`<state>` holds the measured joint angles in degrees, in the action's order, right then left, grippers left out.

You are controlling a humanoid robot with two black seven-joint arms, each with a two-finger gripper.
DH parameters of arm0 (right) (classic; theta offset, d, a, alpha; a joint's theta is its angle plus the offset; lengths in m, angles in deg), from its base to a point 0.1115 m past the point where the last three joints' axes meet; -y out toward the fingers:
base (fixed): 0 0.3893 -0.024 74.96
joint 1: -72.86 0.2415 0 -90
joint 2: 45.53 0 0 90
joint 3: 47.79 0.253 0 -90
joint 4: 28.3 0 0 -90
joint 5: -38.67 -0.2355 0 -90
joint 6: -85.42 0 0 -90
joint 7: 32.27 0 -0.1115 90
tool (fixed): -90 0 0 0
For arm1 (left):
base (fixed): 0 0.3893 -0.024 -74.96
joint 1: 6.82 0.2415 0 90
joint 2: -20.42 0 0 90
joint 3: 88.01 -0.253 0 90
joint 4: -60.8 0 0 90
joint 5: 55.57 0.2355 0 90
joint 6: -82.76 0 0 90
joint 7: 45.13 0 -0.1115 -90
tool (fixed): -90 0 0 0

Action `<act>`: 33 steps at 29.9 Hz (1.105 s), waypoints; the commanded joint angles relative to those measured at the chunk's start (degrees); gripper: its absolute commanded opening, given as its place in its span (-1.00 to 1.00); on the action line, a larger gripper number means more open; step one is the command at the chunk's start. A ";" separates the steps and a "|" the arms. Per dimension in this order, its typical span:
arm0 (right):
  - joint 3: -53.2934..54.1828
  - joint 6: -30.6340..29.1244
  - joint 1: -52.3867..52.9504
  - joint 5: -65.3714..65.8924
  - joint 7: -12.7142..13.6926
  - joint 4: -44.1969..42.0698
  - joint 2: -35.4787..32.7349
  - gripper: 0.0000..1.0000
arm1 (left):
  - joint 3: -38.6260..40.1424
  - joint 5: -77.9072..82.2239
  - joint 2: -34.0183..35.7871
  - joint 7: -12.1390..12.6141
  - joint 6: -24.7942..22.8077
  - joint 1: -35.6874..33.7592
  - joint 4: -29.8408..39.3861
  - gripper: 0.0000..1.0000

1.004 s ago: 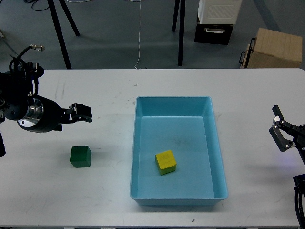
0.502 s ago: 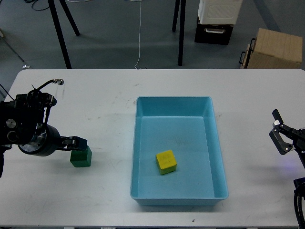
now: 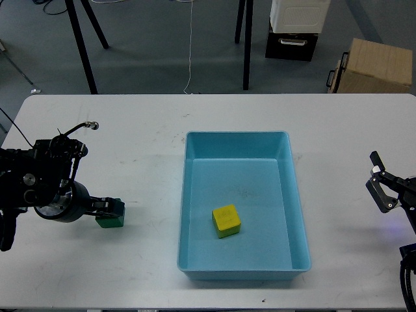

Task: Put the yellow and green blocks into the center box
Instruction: 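Lower the left gripper onto the green cube and close it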

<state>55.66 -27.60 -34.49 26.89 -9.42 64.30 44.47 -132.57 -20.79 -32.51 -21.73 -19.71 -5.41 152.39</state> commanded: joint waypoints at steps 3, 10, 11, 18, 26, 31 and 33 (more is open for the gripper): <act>-0.01 0.00 0.04 -0.08 0.09 -0.22 0.00 0.98 | 0.00 -0.23 -0.94 -0.10 -0.27 0.09 -0.97 0.97; -0.01 0.00 -0.05 0.01 0.00 -0.22 0.00 0.98 | 0.00 -0.50 -3.40 -0.19 -0.53 0.44 -2.63 0.97; 0.08 0.00 -0.05 0.01 0.08 -0.22 0.00 0.98 | 0.00 -0.50 -3.93 -0.19 -0.53 0.44 -2.99 0.97; 0.17 0.00 -0.05 -0.08 0.08 -0.22 0.00 0.98 | 0.00 -0.50 -6.04 -0.19 -0.62 2.20 -5.18 0.92; 0.26 0.00 -0.14 0.01 0.00 -0.22 0.00 0.98 | 0.00 -0.32 -6.75 -0.63 -1.15 2.99 -5.19 0.43; 0.26 0.00 -0.14 -0.08 0.08 -0.22 0.00 0.98 | 0.00 -0.06 -6.74 -2.21 -0.89 2.90 -5.19 -0.25; 0.34 0.00 -0.14 -0.08 0.00 -0.22 0.00 0.98 | -0.09 -0.06 -6.83 -1.43 -0.62 2.90 -5.10 -0.47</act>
<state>55.93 -27.60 -34.63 26.84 -9.39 64.08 44.47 -132.56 -20.89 -39.25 -23.65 -20.73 -2.45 147.19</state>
